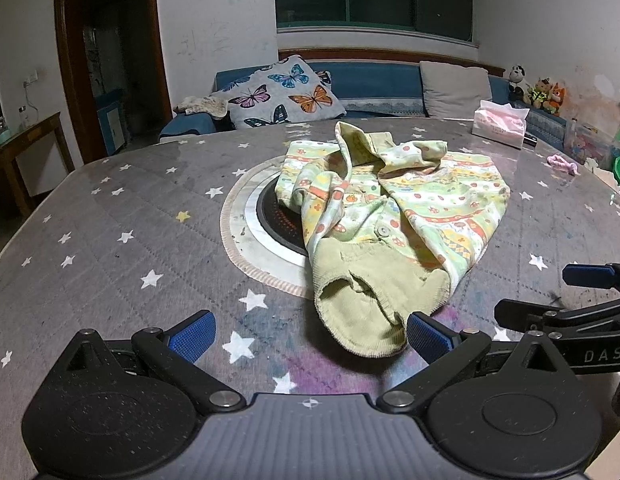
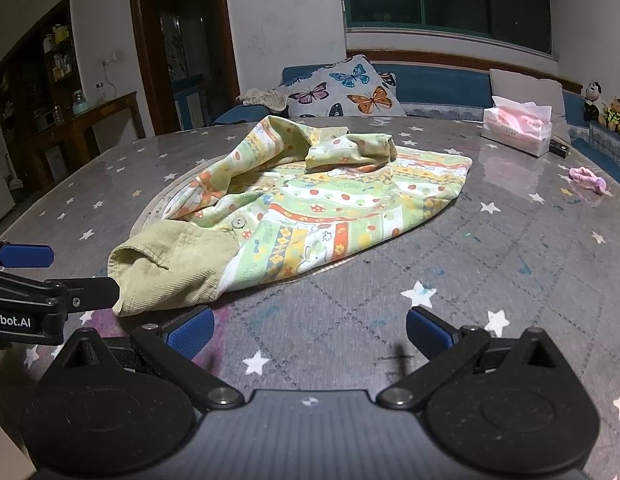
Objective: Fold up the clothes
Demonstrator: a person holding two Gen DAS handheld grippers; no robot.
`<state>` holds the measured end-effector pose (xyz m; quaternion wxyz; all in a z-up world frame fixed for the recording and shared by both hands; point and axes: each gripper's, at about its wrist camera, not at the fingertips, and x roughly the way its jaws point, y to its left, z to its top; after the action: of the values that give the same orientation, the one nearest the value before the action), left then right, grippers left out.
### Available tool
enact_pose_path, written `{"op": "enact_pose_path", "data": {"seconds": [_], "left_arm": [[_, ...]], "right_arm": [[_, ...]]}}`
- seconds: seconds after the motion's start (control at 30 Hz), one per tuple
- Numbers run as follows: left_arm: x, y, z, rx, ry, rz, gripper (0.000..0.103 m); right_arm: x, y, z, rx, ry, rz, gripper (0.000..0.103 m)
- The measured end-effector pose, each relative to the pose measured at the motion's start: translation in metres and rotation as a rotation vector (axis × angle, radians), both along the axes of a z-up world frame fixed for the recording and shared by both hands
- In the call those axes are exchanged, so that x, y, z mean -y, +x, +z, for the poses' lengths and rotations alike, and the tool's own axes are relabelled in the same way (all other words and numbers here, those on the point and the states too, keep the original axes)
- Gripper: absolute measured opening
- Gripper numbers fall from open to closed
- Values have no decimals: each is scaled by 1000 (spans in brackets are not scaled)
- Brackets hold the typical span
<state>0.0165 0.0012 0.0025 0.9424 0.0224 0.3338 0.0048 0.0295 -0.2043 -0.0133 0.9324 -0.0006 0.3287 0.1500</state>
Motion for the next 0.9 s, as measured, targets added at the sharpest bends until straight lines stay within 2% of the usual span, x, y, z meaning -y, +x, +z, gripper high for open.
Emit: {"op": "enact_pose_path", "data": {"seconds": [0.47, 0.9], "left_arm": [[-3, 21, 8, 1, -5, 6, 103], [-1, 61, 13, 3, 26, 9, 103]], "right_arm": [[-3, 24, 7, -15, 14, -2, 103], [-2, 60, 5, -44, 24, -16, 103]]}}
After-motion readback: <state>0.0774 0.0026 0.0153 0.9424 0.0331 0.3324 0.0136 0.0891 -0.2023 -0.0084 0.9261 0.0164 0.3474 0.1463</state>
